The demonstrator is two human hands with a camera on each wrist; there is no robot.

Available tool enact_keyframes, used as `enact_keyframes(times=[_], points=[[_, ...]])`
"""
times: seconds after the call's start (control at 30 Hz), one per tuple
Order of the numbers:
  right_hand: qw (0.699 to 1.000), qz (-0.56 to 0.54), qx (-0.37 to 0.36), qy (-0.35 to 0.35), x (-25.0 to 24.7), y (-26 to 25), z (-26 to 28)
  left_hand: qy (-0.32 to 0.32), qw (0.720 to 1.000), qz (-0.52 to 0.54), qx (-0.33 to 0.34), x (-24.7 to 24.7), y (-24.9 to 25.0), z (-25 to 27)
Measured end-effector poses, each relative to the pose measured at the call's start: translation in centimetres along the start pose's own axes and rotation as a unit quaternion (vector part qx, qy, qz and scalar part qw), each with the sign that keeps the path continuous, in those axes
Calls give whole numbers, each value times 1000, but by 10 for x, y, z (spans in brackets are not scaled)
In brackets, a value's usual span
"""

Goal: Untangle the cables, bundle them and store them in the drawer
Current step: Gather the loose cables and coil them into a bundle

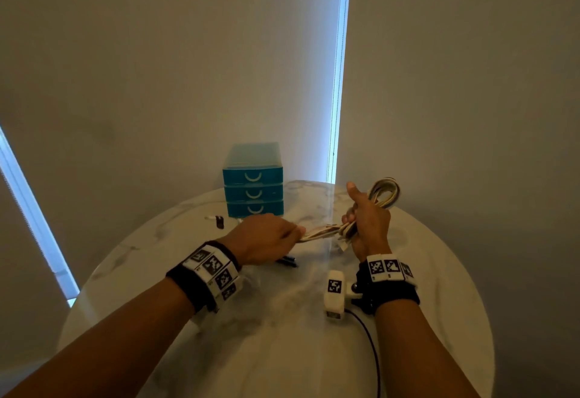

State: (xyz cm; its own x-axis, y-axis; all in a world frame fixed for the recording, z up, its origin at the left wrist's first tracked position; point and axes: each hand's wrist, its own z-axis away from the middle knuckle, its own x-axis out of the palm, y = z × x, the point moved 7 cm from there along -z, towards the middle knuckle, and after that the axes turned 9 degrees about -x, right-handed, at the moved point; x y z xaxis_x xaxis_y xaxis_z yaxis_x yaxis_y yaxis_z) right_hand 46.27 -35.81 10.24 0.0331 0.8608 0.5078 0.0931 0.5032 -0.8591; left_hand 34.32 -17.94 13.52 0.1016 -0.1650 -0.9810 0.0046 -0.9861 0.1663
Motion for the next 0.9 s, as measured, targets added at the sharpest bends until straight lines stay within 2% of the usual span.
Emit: enact_keyframes(times=[0.07, 0.13, 0.23, 0.37, 0.5, 0.57, 0.67, 0.77, 0.9], points=[[998, 45, -35, 4, 0, -5, -1, 49, 998, 4, 38, -12, 17, 8], [986, 137, -90, -18, 9, -10, 1, 87, 993, 5, 74, -28, 24, 11], [953, 262, -120, -88, 30, -3, 11, 63, 992, 33, 101, -40, 21, 11], [939, 299, -84, -147, 43, 17, 21, -9, 991, 89, 99, -28, 15, 18], [961, 231, -9, -150, 43, 20, 26, -68, 993, 93, 40, -8, 9, 29], [956, 234, 3, -175, 48, 22, 30, -83, 990, 114, 21, 1, 3, 31], [928, 273, 13, -251, 66, 33, 47, -57, 970, 234, -11, -9, -2, 27], [916, 231, 62, -322, 88, 54, 63, -5, 949, 316, -13, -25, -7, 19], [905, 134, 175, -364, 99, 69, 85, -45, 943, 330, -28, -20, -21, 15]])
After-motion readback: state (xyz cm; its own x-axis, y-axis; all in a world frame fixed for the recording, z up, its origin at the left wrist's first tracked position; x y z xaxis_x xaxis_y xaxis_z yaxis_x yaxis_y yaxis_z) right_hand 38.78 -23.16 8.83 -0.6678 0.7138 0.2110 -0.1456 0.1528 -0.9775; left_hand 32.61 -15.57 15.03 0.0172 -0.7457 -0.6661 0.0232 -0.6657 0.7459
